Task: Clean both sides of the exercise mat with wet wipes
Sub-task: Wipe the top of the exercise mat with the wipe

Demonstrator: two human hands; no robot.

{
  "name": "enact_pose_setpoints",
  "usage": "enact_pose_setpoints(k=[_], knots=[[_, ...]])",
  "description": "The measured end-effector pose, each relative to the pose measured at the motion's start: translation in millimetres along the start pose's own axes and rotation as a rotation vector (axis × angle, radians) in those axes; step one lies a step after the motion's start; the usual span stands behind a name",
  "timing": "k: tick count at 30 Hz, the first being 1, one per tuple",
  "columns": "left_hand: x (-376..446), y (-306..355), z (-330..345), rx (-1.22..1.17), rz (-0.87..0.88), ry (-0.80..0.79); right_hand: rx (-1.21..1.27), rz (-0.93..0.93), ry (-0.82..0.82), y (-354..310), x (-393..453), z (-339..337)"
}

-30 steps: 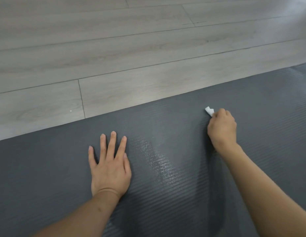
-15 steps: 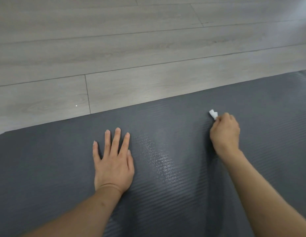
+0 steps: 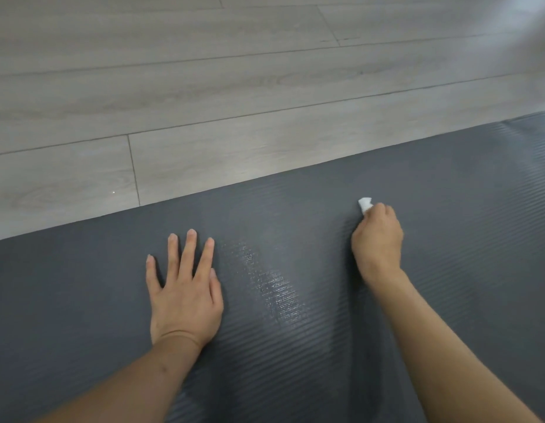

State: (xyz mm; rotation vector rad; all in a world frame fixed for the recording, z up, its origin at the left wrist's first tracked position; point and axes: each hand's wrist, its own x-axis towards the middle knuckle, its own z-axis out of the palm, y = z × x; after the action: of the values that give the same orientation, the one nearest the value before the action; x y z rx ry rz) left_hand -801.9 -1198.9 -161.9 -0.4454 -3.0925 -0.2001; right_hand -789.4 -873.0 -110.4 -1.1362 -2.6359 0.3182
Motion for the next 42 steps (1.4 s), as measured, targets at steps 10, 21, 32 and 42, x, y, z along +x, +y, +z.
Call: enact_pose_setpoints(k=[10, 21, 32, 42], knots=[[0.6, 1.0, -0.9, 0.003, -0.001, -0.004, -0.084, -0.281, -0.138, 30.9, 0.3, -10.0], [0.1, 0.8, -2.1, 0.016, 0.007, -0.026, 0.063, -0.620, -0.238, -26.5, -88.3, 9.1], [0.1, 0.0, -0.5, 0.016, -0.001, -0.025, 0.116, -0.668, -0.325, -108.5, -100.5, 29.3], [0.8, -0.5, -1.7, 0.005, 0.021, -0.025, 0.044, -0.077, -0.109, -89.8, 26.9, 32.0]])
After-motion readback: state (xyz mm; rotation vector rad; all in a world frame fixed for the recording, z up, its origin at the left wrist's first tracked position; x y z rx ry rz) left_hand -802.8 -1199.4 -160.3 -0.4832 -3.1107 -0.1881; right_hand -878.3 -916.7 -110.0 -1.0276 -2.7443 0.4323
